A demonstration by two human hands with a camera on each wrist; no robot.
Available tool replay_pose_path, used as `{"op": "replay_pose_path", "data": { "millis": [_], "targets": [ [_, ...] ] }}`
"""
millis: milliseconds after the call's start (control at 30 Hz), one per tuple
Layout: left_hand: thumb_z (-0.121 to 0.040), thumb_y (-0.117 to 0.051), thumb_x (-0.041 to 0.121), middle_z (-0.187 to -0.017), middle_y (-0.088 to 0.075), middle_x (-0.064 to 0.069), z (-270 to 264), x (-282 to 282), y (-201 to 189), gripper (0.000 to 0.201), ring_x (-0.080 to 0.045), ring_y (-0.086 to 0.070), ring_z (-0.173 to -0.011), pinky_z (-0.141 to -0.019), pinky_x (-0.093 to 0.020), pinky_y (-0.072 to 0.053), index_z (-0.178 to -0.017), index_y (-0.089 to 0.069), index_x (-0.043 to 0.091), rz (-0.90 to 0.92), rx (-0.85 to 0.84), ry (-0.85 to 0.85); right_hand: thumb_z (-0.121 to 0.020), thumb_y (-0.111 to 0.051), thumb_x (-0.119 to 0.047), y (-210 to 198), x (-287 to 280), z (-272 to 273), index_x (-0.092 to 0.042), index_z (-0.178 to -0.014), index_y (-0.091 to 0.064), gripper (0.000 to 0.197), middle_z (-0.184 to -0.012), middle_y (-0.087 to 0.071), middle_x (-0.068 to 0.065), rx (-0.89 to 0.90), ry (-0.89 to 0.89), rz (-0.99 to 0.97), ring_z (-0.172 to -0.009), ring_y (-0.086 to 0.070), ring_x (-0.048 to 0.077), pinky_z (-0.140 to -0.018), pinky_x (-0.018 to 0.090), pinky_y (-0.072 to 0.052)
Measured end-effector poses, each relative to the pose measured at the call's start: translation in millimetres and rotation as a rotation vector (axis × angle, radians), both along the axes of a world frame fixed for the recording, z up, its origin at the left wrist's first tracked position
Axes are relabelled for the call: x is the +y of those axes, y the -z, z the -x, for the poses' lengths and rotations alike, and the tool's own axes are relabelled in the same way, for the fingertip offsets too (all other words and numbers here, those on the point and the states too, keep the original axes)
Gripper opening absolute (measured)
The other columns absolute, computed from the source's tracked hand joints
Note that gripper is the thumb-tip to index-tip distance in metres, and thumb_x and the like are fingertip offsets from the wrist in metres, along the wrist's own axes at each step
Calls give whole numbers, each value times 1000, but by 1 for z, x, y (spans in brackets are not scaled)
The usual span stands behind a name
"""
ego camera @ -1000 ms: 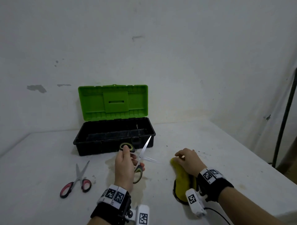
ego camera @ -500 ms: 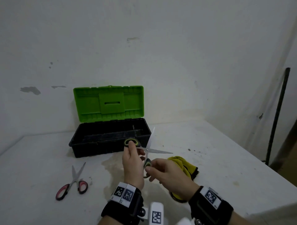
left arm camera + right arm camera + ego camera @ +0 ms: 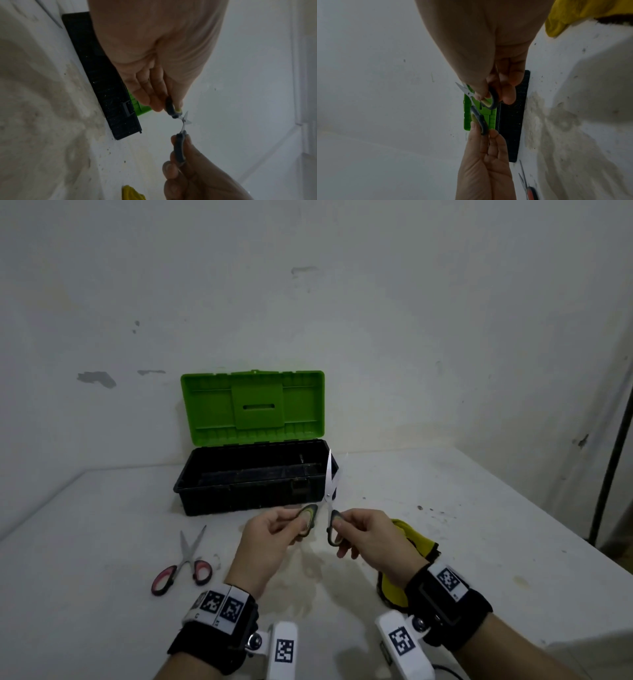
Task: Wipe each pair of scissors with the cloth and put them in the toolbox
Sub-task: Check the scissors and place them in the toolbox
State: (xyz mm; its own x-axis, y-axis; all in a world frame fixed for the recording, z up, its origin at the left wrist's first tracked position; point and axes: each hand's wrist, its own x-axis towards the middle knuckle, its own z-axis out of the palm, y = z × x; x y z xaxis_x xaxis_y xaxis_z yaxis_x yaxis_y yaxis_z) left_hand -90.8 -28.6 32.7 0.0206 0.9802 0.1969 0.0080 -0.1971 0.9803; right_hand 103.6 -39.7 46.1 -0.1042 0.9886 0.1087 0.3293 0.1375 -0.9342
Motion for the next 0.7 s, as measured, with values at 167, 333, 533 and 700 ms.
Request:
{"op": "replay_pose_path", "data": {
  "millis": [167,333,533,700],
  "targets": [
    [-88,-74,16,-87,-79,-3,9,3,-1,12,-12,-73,-80,-70,-18,-55,-99,-77,13,-6,-44,-17,-98,-58,-21,5,9,17,-8,-87,-69,20,-74,-69,12,52,7,-13,-63,-68,20,-54,27,-48],
    [-87,-76,19,-88,-78,-5,5,2,12,17,-14,-74,-80,-68,-18,-55,-101,-75,10,45,-84,-76,-97,-59,-16,9,15,36,3,-91,-67,22,-69,-64,10,138,44,-5,-59,-65,21,-55,29,-48],
    [-86,-77,17,-85,-78,-6,5,9,11,14,-17,-75,-83,-76,-27,-57,-96,-72,9,59,-193,-198,-88,-70,-29,7,23,58,-10,-85,-58,23,-70,-69,10,122,227,-158,-55,-68,22,-57,41,-56],
    [-88,-74,10,-81,-77,-7,7,25,3,8,-19,-75,-83,-76,-28,-58,-93,-70,7,24,-204,-215,-81,-73,-47,-7,43,73,-15,-70,-72,34,-64,-69,2,-27,263,-211,-58,-64,13,-60,36,-54]
  ]
}}
